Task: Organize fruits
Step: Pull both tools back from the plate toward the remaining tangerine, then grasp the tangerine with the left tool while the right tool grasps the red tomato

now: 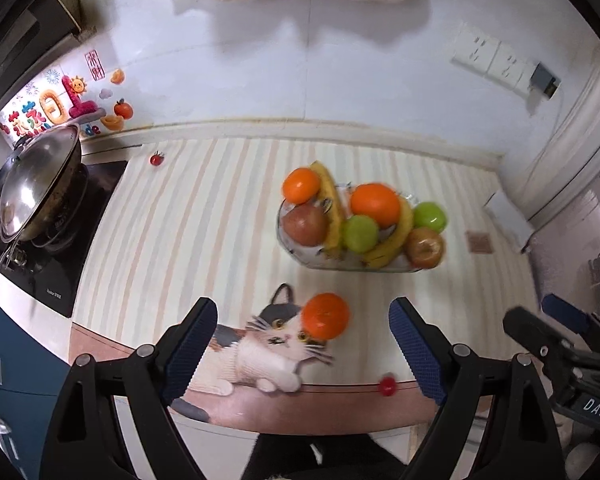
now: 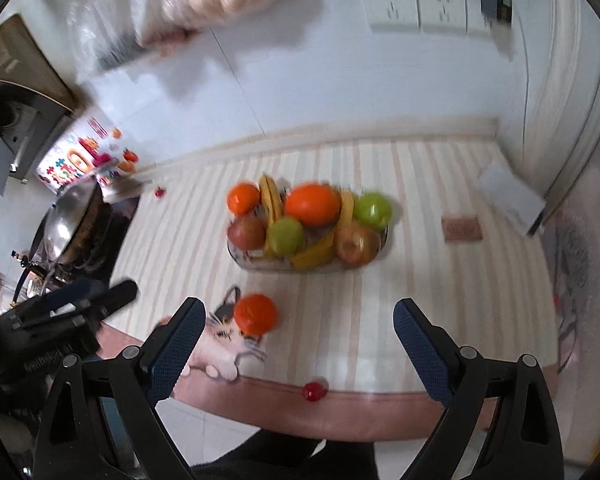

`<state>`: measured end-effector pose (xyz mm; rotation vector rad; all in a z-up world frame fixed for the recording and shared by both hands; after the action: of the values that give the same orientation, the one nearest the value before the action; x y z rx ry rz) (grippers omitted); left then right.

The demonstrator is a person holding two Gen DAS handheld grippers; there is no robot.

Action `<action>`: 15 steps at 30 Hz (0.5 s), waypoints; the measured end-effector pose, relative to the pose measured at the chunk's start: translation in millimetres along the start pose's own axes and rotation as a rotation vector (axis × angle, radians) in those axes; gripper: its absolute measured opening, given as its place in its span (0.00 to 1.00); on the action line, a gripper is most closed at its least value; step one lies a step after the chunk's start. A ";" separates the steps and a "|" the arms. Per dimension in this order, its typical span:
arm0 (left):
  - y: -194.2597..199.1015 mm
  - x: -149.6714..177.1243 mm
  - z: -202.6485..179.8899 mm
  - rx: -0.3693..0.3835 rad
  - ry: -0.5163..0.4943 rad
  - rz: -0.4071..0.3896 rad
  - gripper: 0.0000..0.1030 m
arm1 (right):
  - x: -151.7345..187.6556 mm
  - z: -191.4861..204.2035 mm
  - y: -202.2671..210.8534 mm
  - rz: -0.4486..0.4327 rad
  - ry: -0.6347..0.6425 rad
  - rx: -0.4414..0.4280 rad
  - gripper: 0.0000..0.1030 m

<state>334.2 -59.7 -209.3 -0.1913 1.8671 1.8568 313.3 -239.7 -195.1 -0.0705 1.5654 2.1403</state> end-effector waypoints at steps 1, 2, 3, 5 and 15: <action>-9.6 2.8 3.5 -0.009 -0.015 0.016 0.85 | 7.2 -5.4 -15.4 0.031 -0.016 0.005 0.90; -18.5 6.5 6.6 -0.025 -0.032 0.039 0.85 | 16.7 -11.4 -32.8 0.078 -0.034 0.016 0.83; -30.0 10.8 8.0 -0.030 -0.061 0.068 0.85 | 26.1 -16.6 -48.0 0.120 -0.054 0.018 0.76; -49.9 17.7 9.1 -0.032 -0.103 0.104 0.85 | 43.8 -27.7 -76.0 0.181 -0.103 0.009 0.61; -127.9 46.1 -5.6 0.033 -0.266 0.267 0.85 | 121.8 -61.5 -164.4 0.354 -0.249 0.089 0.59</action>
<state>348.4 -61.9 -344.6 0.3166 1.8031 1.9108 258.6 -215.7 -400.2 0.5184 1.6127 2.2278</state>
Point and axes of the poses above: each gripper's, at about its wrist camera, not at the fingertips, and y roughly against the way its jaws point, z to its left, x to its underside, the point moved 9 cm from there along -y, roughly the way its jaws point, and after that the axes turned 13 degrees about -y, right-handed, at the moved point
